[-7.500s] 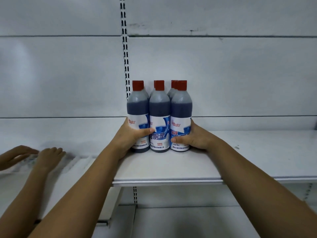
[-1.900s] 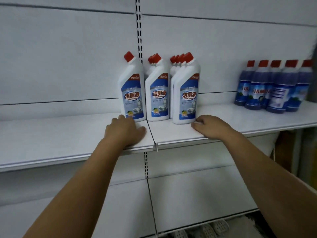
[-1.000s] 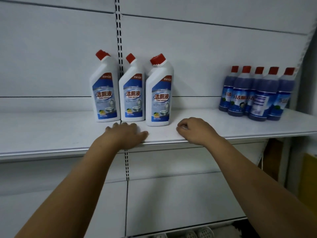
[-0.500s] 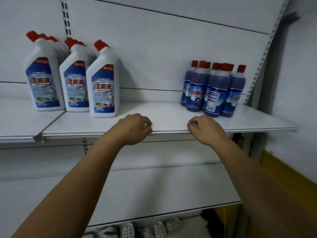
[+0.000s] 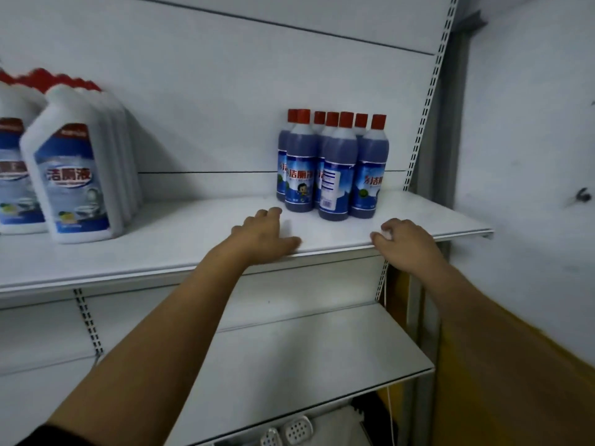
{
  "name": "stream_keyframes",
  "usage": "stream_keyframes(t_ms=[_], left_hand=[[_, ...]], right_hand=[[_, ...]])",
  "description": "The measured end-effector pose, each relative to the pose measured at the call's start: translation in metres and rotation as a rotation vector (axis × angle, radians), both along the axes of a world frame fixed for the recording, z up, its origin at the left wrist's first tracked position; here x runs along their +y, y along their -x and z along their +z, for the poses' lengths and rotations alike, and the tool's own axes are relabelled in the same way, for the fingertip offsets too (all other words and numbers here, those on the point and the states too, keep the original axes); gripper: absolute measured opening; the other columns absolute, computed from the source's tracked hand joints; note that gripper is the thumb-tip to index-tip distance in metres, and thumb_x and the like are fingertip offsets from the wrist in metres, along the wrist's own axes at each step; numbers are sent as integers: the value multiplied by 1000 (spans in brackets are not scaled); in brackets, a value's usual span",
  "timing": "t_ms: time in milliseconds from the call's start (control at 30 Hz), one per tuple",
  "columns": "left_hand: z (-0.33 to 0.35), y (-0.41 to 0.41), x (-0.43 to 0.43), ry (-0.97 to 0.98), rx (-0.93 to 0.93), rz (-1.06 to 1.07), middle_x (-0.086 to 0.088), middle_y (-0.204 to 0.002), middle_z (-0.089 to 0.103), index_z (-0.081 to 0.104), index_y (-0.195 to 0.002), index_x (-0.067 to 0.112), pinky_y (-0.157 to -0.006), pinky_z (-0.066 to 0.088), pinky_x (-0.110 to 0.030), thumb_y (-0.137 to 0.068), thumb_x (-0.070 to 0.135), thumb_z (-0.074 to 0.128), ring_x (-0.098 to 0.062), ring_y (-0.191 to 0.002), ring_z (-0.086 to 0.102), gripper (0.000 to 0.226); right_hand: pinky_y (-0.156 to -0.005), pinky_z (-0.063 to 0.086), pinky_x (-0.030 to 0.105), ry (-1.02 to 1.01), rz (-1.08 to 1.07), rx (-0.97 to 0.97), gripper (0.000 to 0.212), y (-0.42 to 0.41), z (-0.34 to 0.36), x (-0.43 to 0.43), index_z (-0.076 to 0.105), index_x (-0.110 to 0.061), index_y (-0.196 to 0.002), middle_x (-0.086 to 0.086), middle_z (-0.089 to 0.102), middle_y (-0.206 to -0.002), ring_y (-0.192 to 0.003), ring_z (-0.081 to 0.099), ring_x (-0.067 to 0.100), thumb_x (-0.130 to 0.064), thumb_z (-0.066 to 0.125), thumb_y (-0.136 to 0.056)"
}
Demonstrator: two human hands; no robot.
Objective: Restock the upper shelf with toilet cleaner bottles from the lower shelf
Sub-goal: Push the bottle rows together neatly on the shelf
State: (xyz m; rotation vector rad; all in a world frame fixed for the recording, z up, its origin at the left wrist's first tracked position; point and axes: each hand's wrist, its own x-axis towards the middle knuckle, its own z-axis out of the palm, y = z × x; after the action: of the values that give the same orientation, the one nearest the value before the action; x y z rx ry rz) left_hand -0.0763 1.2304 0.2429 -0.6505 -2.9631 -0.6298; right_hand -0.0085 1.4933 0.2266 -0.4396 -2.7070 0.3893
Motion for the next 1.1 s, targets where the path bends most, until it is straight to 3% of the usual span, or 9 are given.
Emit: stream_keyframes(t_ms=[100, 167, 333, 533, 667, 767, 867, 967, 1100], left_hand=[[3, 17, 21, -72, -70, -5, -10, -163, 19, 4, -156, 23, -114, 32, -51, -83, 62, 64, -31, -144, 31, 102], [9, 33, 34, -206, -116, -33, -9, -161, 21, 6, -155, 25, -112, 35, -47, -75, 63, 72, -30, -142, 34, 110], [25, 72, 59, -451, -103, 22, -8, -146, 36, 12, -148, 30, -106, 44, -52, -33, 71, 82, -28, -130, 46, 141], [31, 92, 83, -600, -123, 59, -8, -142, 40, 0, -147, 33, -106, 44, -54, -26, 62, 88, -31, -128, 48, 152], [22, 89, 92, -607, -3, 138, -12, -148, 31, -2, -152, 21, -109, 40, -53, -53, 48, 93, -32, -134, 40, 140], [16, 82, 92, -491, 196, 232, -9, -150, 26, 7, -151, 20, -110, 38, -51, -57, 57, 88, -30, -137, 32, 129], [17, 73, 98, -391, 448, 189, -5, -137, 40, 26, -140, 22, -102, 46, -46, -58, 64, 82, -23, -126, 43, 108], [18, 69, 115, -446, 386, 104, 3, -124, 55, 37, -125, 26, -90, 56, -43, -58, 66, 80, -17, -111, 58, 89], [16, 71, 130, -616, 289, 135, 8, -113, 61, 40, -116, 25, -86, 57, -41, -60, 61, 83, -14, -101, 63, 80]], right_hand=[[-96, 45, 36, 94, -18, -9, 62, 15, 9, 15, 44, -13, -142, 12, 54, -138, -120, 54, 29, -50, 54, -94], [-97, 44, 34, 192, -5, 7, 68, 28, 16, 23, 39, -13, -144, 12, 52, -141, -123, 53, 29, -50, 58, -91], [-95, 42, 34, 455, 131, 126, 80, 68, 30, 39, 30, -16, -147, 12, 49, -145, -124, 53, 28, -46, 71, -85], [-89, 46, 29, 629, 336, 213, 81, 97, 33, 45, 31, -16, -143, 1, 52, -133, -110, 53, 14, -32, 79, -80], [-75, 46, 15, 693, 454, 206, 76, 110, 38, 47, 39, -15, -134, -10, 58, -116, -99, 58, 3, -24, 85, -73], [-84, 49, 22, 682, 488, 201, 69, 117, 35, 52, 44, -19, -129, -12, 60, -113, -98, 58, 0, -26, 84, -73], [-83, 44, 22, 660, 474, 229, 64, 117, 25, 56, 42, -19, -130, -11, 55, -114, -99, 56, 6, -30, 80, -79], [-83, 42, 24, 643, 476, 271, 65, 117, 21, 56, 43, -16, -130, -7, 55, -116, -104, 55, 12, -34, 80, -79], [-78, 43, 21, 652, 494, 279, 66, 115, 21, 58, 44, -17, -130, -7, 57, -116, -106, 57, 13, -36, 80, -78]])
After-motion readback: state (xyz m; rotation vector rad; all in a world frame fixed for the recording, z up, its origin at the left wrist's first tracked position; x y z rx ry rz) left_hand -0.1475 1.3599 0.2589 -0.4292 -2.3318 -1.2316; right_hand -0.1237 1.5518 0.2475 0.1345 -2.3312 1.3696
